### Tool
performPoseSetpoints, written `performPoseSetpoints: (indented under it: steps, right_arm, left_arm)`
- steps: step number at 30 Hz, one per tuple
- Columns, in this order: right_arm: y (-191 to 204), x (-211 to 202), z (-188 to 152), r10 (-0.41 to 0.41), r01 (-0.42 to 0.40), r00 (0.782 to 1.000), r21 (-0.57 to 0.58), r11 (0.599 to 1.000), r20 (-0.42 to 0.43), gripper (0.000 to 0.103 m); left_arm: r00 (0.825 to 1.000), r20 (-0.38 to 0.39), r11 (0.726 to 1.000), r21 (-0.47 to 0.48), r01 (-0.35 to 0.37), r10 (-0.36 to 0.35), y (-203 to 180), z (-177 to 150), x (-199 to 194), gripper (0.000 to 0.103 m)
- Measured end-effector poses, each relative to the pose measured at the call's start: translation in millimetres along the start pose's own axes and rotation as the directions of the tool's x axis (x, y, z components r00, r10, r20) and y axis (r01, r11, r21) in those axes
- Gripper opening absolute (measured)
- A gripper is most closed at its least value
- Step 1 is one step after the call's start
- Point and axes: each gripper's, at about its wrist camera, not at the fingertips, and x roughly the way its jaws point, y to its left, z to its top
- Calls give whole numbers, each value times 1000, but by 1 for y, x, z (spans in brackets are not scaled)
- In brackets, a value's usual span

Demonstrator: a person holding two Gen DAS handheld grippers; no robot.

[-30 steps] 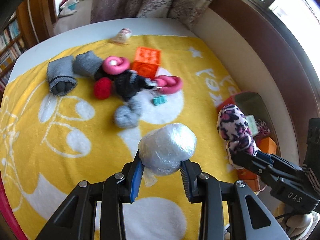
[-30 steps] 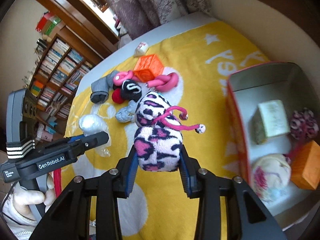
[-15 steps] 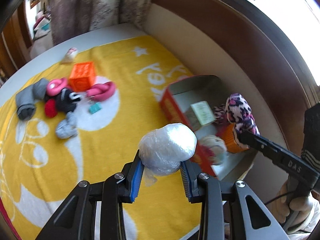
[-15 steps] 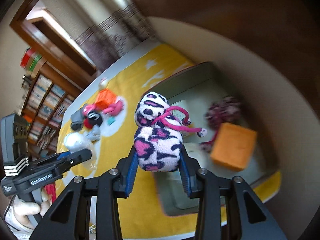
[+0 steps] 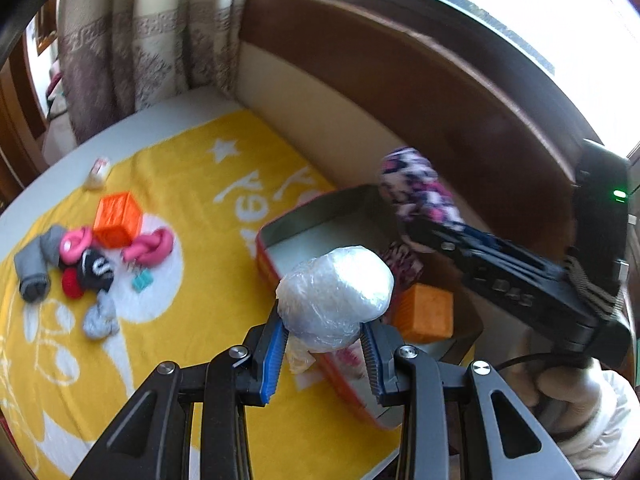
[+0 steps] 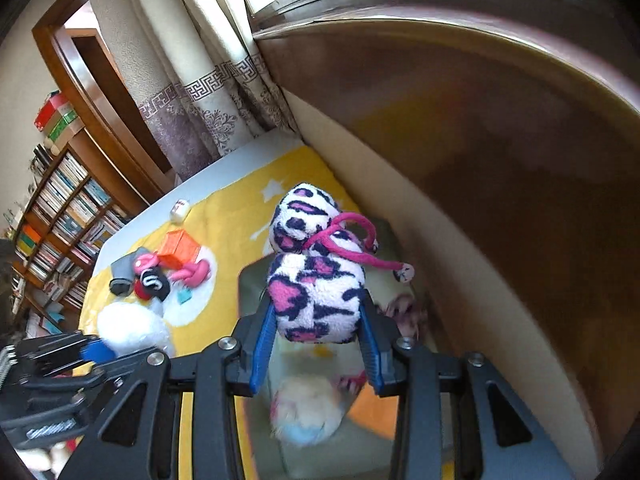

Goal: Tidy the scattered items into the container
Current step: 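Carry the wrapped ball and the leopard plush over the tin tray, then open the right gripper over the tray while the left releases the wrapped ball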

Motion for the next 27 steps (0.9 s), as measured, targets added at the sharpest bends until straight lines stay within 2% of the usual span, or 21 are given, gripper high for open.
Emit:
performPoseSetpoints:
  steps: [3, 12, 18, 19, 20, 21, 27]
  right_arm:
    - [-10, 5, 5, 0, 0, 1000, 32, 999, -8, 58]
    - [-29, -20, -20, 15, -14, 1000, 75, 997, -12, 59]
    - [-30, -42, -34, 13, -13, 1000, 70, 997, -1, 59]
    - [-29, -44, -36, 13, -13, 1000, 69, 998, 0, 59]
    - [-30, -46, -39, 15, -14, 1000, 70, 997, -1, 59]
    - [-30, -47, -40, 15, -14, 1000, 71, 997, -3, 59]
    - [-29, -50, -46, 21, -20, 1000, 82, 996, -15, 59]
  left_arm:
    - [1000, 5, 1000, 15, 6, -6, -7, 7, 3, 36]
    - [1000, 7, 1000, 18, 24, -25, -13, 23, 18, 36]
    - [1000, 0, 999, 23, 29, -29, -24, 48, 40, 36]
    - [1000, -8, 1000, 18, 23, -23, -26, 53, 47, 40]
    - [1000, -13, 1000, 11, 19, -19, -27, 55, 51, 54]
    - [1000, -17, 1000, -2, 8, -8, -25, 58, 56, 60]
    - [1000, -23, 999, -47, -7, 6, -13, 54, 55, 62]
